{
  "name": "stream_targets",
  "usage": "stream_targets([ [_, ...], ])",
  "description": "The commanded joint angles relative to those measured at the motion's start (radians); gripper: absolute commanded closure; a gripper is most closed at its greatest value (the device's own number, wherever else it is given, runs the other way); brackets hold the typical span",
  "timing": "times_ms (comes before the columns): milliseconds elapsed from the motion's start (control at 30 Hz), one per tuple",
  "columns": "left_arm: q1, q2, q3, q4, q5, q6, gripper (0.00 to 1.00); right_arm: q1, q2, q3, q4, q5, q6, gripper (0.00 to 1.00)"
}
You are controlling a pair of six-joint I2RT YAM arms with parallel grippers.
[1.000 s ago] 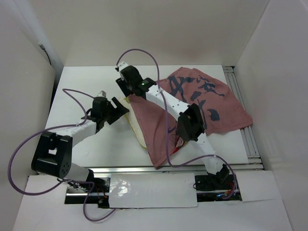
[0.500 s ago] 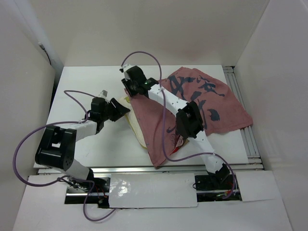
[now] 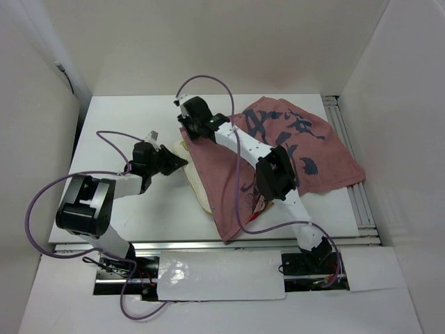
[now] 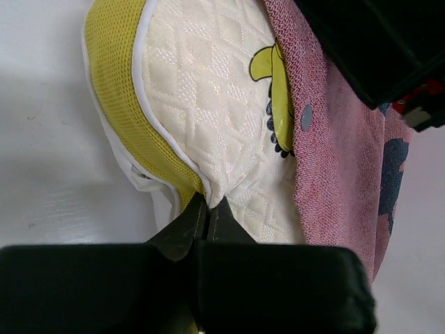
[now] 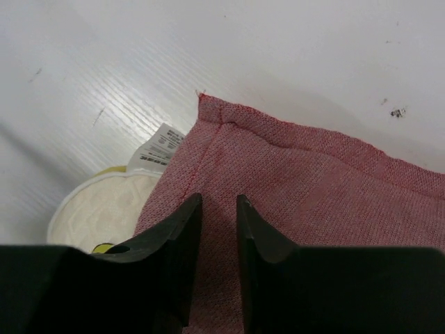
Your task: Put the pillow into the pillowcase
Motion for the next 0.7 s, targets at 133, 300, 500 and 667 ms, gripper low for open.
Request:
stream_targets([
  [133, -0.004, 0.045, -0.061, 0.165, 0.06, 0.01, 1.0, 0.092, -0.107, -0.035, 0.052, 0.106, -0.078, 0.5],
  [300, -0.004, 0.045, -0.072, 0.185, 0.086, 0.01, 1.0, 0.112, -0.064, 0.001, 0.052, 0.157, -0.087, 0.33],
  [500, -0.004, 0.013, -0.103, 0.176, 0.086, 0.01, 1.0, 0.121, -0.031, 0.021, 0.043, 0.247, -0.067, 0.33],
  [667, -0.004, -0.03, -0.112, 0.153, 0.064, 0.033, 1.0, 0.101, -0.031, -0.002, 0.024, 0.37, -0.058, 0.4],
])
